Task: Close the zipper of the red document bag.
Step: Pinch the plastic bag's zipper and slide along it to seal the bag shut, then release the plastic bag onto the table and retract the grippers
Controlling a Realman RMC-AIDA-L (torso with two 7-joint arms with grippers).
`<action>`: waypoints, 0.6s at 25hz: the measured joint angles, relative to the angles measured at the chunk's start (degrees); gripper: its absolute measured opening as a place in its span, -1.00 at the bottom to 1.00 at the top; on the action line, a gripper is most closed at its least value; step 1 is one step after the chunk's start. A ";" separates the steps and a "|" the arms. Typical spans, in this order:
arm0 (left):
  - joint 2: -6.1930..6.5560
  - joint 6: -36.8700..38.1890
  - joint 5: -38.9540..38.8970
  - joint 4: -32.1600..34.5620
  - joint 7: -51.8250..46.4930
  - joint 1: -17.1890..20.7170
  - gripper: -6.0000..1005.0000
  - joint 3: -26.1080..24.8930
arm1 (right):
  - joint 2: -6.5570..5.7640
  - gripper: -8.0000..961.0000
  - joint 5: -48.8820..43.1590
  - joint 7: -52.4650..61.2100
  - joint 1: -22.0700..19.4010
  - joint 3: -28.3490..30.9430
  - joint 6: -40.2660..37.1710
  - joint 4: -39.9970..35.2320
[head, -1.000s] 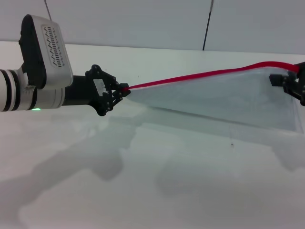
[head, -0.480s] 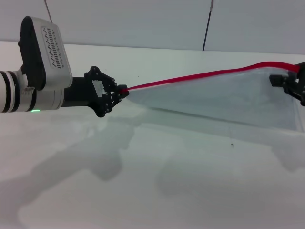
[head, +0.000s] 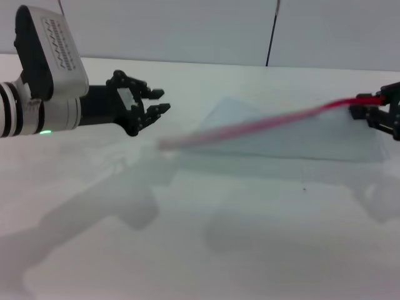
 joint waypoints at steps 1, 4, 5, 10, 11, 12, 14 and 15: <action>0.00 0.10 -0.85 -0.01 0.00 0.00 -0.73 -0.02 | 0.03 -0.88 -0.04 0.09 0.03 0.43 0.12 0.02; 0.00 0.28 -2.79 -0.03 0.19 0.01 -0.58 -0.31 | 0.08 -0.74 -0.04 0.22 0.16 2.11 0.24 0.02; 0.00 0.31 -3.30 -0.04 0.29 0.07 -0.50 -0.61 | 0.10 -0.67 -0.01 0.22 0.20 2.56 0.25 0.02; 0.00 0.09 -7.02 -0.05 0.38 0.58 -0.11 -3.33 | 0.33 -0.29 1.16 0.13 0.16 3.71 1.13 0.03; 0.00 -0.15 -9.29 0.00 0.51 0.98 -0.04 -3.95 | 0.38 -0.20 1.72 0.05 0.06 3.77 1.35 0.02; 0.00 -0.31 -11.37 0.16 0.67 1.45 0.04 -4.23 | 0.44 -0.12 2.36 -0.08 -0.05 3.79 1.54 0.02; 0.00 -0.78 -16.59 0.54 2.01 2.82 0.13 -4.71 | 0.57 0.02 3.94 -0.63 -0.32 3.63 1.98 0.26; -0.05 -1.22 -20.39 0.67 3.80 3.76 0.13 -4.87 | 0.62 0.08 5.13 -1.27 -0.54 3.40 2.55 0.59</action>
